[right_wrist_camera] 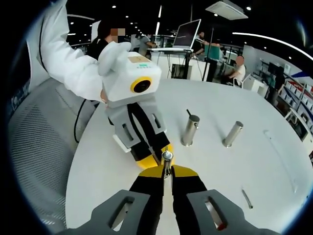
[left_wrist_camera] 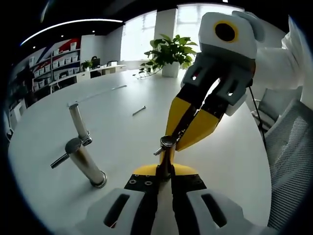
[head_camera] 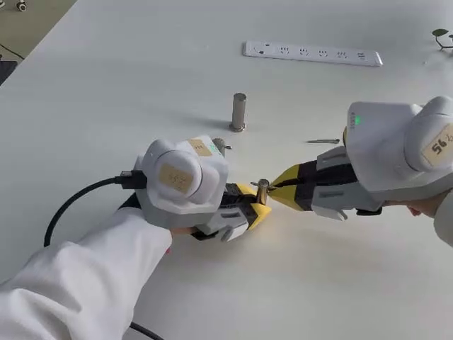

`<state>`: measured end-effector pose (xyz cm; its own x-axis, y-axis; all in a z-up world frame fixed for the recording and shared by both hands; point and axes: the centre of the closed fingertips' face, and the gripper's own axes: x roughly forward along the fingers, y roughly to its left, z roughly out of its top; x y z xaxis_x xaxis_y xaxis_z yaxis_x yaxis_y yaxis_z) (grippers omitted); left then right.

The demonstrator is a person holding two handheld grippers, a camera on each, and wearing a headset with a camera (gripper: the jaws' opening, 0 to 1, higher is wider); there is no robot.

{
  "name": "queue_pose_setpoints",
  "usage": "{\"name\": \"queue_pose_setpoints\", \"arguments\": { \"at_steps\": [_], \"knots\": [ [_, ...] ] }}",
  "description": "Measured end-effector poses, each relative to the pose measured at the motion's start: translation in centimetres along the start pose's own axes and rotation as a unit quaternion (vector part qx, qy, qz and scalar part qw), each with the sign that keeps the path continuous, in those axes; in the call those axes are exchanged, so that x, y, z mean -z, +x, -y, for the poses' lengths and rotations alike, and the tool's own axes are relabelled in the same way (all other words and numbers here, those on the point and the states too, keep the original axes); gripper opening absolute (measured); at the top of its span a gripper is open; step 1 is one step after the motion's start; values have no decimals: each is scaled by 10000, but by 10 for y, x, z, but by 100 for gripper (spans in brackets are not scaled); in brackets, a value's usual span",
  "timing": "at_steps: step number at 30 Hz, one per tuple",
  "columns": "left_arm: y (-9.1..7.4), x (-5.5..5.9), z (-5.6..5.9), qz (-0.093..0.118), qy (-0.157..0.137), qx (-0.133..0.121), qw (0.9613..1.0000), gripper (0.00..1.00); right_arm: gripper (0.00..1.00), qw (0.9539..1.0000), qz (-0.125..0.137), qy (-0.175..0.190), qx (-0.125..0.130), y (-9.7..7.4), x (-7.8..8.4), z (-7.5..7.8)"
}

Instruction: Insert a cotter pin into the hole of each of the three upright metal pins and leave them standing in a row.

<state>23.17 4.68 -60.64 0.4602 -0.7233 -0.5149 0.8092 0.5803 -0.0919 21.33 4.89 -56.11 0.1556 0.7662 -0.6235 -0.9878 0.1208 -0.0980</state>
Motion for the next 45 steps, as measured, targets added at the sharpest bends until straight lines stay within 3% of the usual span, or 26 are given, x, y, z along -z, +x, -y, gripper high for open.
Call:
{"name": "queue_pose_setpoints", "arguments": {
  "at_steps": [2,12,24,31,33,36,38,45],
  "knots": [
    [0,0,0,5,-64,12,10000,7,4,10000,-2,49,41,-3,0,1],
    [-1,1,1,-14,-76,25,10000,7,0,9999,-76,117,-38,-15,2,-1],
    [-1,2,1,-29,-90,-16,10000,7,0,9999,-45,38,-113,-5,-2,0],
    [-1,2,2,-34,-11,-103,9999,8,0,9999,-96,55,-126,-7,1,-1],
    [0,1,0,-92,336,-220,9991,8,1,9998,-81,145,-141,-7,0,-2],
    [0,-3,0,-16,67,-148,9999,8,1,9998,-97,142,-114,-9,0,-2],
    [-1,-9,0,120,-69,-107,9998,11,2,9998,-71,160,-94,-10,-1,-2],
    [-9,-11,-1,74,-71,-48,9999,29,9,9998,-67,174,-24,-11,-2,1]
  ]
}}
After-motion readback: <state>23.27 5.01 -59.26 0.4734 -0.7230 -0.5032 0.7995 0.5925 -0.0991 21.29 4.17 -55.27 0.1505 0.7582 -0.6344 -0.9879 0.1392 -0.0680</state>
